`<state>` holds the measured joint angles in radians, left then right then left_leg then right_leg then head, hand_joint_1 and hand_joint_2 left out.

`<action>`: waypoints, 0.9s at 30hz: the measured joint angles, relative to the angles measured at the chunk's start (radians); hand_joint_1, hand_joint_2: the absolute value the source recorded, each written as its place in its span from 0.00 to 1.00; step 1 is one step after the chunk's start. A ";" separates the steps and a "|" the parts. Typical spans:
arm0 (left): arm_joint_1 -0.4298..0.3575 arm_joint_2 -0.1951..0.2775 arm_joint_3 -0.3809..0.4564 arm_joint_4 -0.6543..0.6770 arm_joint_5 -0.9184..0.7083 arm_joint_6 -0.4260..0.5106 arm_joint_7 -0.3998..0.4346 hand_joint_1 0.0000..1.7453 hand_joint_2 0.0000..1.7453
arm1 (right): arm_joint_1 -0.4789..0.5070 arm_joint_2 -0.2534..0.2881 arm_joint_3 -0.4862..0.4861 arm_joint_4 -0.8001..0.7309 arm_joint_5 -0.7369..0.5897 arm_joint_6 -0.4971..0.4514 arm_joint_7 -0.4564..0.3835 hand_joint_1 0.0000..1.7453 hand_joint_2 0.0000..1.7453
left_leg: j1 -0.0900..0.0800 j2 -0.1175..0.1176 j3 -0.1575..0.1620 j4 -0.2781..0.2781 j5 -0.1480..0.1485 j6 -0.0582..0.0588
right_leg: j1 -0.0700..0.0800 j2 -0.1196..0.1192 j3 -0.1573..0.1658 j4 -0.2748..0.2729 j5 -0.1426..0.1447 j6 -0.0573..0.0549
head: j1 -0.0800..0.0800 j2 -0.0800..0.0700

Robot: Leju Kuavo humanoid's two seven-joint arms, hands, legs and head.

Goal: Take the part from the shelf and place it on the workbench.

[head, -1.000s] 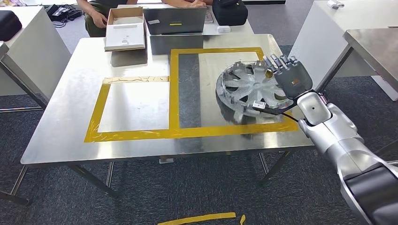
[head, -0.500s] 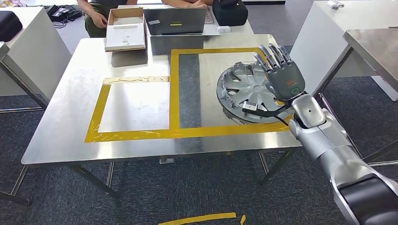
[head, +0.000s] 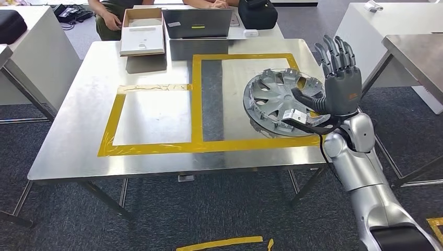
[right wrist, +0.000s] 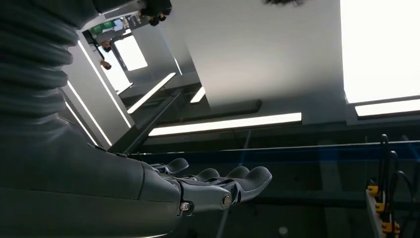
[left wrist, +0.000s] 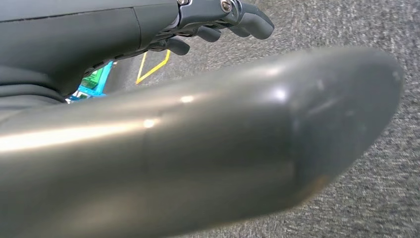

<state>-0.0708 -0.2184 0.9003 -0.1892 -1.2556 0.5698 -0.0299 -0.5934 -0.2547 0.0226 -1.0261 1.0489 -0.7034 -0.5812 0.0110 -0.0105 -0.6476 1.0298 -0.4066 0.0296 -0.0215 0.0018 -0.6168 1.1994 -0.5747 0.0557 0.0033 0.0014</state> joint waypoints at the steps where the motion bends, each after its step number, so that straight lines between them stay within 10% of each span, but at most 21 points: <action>1: 0.000 0.000 0.000 0.000 0.000 -0.002 -0.003 0.00 0.00 | 0.004 0.001 -0.006 -0.009 -0.001 0.000 -0.002 0.00 0.00 | 0.000 0.000 -0.004 0.003 0.003 -0.005 | -0.001 0.000 0.040 -0.073 0.024 -0.001 | 0.000 0.000; 3: -0.001 0.000 0.000 0.000 0.000 -0.004 -0.005 0.00 0.00 | 0.009 0.003 -0.016 -0.023 -0.003 0.000 -0.003 0.00 0.00 | 0.000 -0.001 -0.007 0.005 0.011 -0.018 | 0.003 0.002 0.090 -0.166 0.057 -0.012 | 0.000 0.000; 7: 0.000 0.002 0.000 0.001 -0.002 -0.006 -0.003 0.00 0.00 | 0.018 0.006 -0.026 -0.035 -0.004 0.000 -0.011 0.00 0.00 | 0.001 -0.003 -0.018 0.003 0.025 -0.049 | 0.009 0.004 0.076 -0.179 0.079 -0.048 | 0.000 0.000; 13: 0.001 0.005 0.000 0.002 -0.007 -0.013 0.016 0.00 0.00 | 0.035 0.010 -0.041 -0.040 -0.007 0.001 -0.021 0.00 0.00 | 0.002 0.002 -0.087 0.263 -0.166 -0.059 | 0.012 0.000 0.011 -0.182 0.135 -0.074 | -0.003 0.000; 18: -0.003 0.007 0.000 0.003 -0.015 -0.021 0.029 0.00 0.00 | 0.039 0.010 -0.051 -0.039 -0.006 0.001 -0.026 0.00 0.00 | -0.005 0.003 0.104 0.049 -0.119 -0.038 | 0.016 -0.001 -0.040 -0.174 0.178 -0.060 | -0.003 0.000; 21: -0.004 0.006 0.000 0.003 -0.017 -0.024 0.033 0.00 0.00 | 0.033 0.010 -0.053 -0.035 -0.008 0.002 -0.035 0.00 0.00 | -0.012 0.004 0.117 0.009 -0.115 -0.021 | 0.015 -0.001 -0.043 -0.178 0.198 -0.040 | -0.004 0.000; 23: -0.003 0.005 0.000 0.003 -0.017 -0.024 0.033 0.00 0.00 | 0.031 0.010 -0.053 -0.031 -0.010 0.003 -0.036 0.00 0.00 | -0.009 0.007 0.104 0.002 -0.097 -0.006 | 0.012 -0.001 -0.055 -0.166 0.181 -0.027 | -0.004 0.000; 27: -0.002 0.005 0.000 0.004 -0.023 -0.024 0.027 0.00 0.00 | 0.032 0.008 -0.053 -0.026 -0.016 0.005 -0.031 0.00 0.00 | -0.006 0.012 0.051 0.000 -0.049 0.009 | 0.009 0.000 -0.123 0.045 0.013 -0.010 | -0.002 0.000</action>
<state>-0.0731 -0.2138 0.9003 -0.1856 -1.2785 0.5455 -0.0029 -0.5614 -0.2466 -0.0305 -1.0520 1.0331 -0.6986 -0.6124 0.0047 0.0016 -0.5966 1.0301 -0.4552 0.0384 -0.0127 0.0013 -0.7403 1.2445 -0.5617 0.0459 0.0013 0.0014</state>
